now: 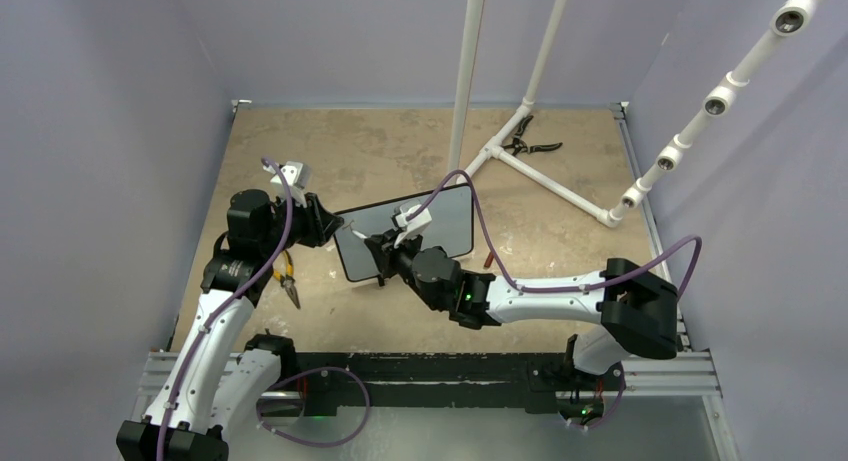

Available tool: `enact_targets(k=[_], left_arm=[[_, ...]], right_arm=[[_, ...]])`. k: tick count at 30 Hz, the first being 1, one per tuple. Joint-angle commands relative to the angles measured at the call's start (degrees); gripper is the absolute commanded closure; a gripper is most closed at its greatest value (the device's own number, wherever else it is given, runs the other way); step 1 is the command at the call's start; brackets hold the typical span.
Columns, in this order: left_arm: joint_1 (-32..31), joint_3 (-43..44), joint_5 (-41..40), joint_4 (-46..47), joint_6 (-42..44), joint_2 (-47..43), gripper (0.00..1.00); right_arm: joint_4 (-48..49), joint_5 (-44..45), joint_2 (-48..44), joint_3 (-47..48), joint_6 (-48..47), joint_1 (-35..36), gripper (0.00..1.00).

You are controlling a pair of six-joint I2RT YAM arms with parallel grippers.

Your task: Write a sentence on the whiteboard

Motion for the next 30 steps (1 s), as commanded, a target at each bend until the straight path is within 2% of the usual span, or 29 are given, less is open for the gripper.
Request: enact_targets(k=[1,11,18,30], left_arm=[[0.12,-0.01,-0.84,1.42,0.74,-0.73,0.88],[0.12,0.05,-0.96,1.42,0.74,-0.74,0.88],[0.16,0.05,-1.15,1.33,0.77,-0.65,0.88],[0.17,0.06,-1.07,1.33,0.83,-0.65,0.88]], right_arm=[[-1.23,-0.14,-0.07,0.17,2.16,0.18,1.00],[-2.08,-1.22,-0.20,-0.66,3.20,0.28,1.00],[4.22,-4.18,-3.28,-3.70,0.25,0.83,1.00],[4.84,3.50,-4.45,-3.75,1.49,0.94,1.00]])
